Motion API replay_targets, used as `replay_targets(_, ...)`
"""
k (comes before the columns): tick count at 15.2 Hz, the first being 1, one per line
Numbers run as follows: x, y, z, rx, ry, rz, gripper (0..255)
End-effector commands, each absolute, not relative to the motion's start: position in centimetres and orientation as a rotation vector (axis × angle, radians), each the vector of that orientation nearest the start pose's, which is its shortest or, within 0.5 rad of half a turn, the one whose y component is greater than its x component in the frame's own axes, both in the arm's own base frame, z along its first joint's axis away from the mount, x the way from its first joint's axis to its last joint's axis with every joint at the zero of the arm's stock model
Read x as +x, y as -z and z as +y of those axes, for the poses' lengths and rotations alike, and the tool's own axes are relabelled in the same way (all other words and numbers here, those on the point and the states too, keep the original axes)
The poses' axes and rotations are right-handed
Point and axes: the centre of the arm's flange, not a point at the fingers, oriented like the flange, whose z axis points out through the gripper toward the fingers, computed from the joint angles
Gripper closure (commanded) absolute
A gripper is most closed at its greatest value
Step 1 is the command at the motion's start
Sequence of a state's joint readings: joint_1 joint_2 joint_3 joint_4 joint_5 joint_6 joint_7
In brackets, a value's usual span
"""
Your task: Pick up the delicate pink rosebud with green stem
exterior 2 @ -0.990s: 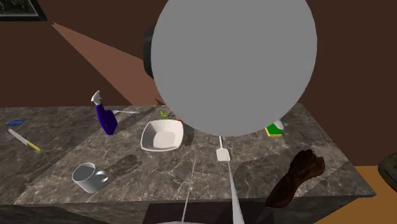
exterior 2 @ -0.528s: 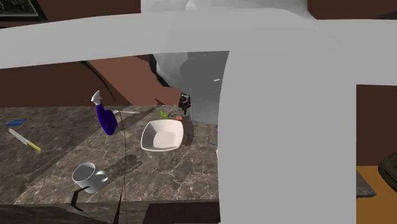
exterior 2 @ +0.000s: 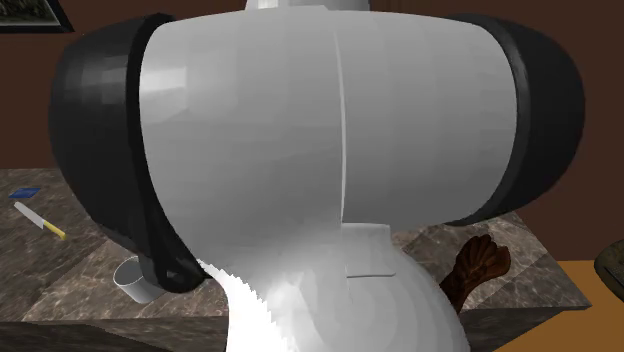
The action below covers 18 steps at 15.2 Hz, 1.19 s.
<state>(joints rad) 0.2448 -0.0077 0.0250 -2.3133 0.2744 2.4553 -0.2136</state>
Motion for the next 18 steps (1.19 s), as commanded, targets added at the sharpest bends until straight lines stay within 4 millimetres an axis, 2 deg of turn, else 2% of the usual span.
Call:
replay_targets(1, 51.8, -34.4, 15.8, -2.890, 0.230, -0.465, 0)
replay_targets(14, 59.2, -26.9, 27.7, -2.732, 0.335, -0.765, 0)
replay_targets(15, 59.5, -26.6, 28.2, -2.725, 0.339, -0.777, 0)
replay_targets(18, 59.5, -25.1, 28.2, -2.725, 0.339, -0.777, 0)
